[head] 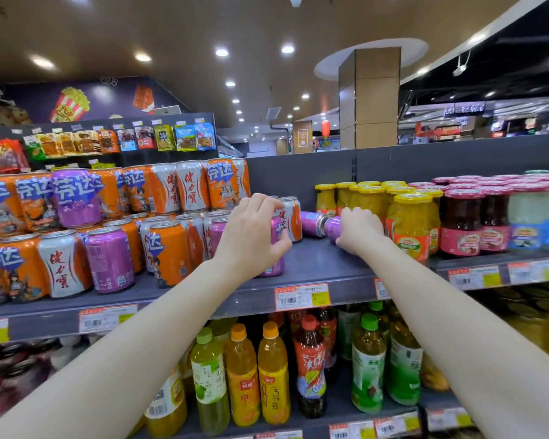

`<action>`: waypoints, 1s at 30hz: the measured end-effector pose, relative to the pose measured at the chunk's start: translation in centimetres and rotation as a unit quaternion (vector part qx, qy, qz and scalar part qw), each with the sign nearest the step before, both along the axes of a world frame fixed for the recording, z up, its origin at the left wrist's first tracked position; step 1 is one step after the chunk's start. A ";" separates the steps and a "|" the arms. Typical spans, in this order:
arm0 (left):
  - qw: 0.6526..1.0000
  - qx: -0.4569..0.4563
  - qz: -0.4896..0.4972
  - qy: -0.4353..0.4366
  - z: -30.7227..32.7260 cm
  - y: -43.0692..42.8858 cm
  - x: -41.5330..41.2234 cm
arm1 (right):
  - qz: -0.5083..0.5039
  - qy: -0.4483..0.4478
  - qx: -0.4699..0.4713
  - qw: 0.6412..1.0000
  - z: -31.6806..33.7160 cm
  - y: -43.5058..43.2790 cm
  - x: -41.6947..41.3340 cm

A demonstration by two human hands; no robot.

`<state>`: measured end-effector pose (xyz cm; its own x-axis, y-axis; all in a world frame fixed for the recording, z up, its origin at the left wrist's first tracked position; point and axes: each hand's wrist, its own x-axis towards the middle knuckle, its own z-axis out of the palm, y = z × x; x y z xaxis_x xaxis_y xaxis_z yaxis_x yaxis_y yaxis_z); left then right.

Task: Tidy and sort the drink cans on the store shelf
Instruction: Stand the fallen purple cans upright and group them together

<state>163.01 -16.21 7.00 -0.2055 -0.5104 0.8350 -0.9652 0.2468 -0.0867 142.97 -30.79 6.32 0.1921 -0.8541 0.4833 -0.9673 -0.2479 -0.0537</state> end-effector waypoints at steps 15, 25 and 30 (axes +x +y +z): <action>0.999 0.021 0.047 -0.019 1.2 -1.2 0.3 | 0.077 -0.043 0.174 0.981 2.5 2.2 -0.5; 0.996 0.053 0.077 -0.002 1.4 -1.7 0.1 | 0.131 0.054 0.103 0.984 1.6 1.8 0.9; 0.994 0.075 0.085 0.002 1.8 -2.0 0.0 | 0.204 -0.081 0.091 0.971 1.4 1.7 0.5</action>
<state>163.03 -18.17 8.83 -0.1026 -0.6568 0.7471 -0.9943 0.0897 -0.0577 143.46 -29.05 7.76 0.4665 -0.7969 0.3837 -0.7658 -0.5810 -0.2757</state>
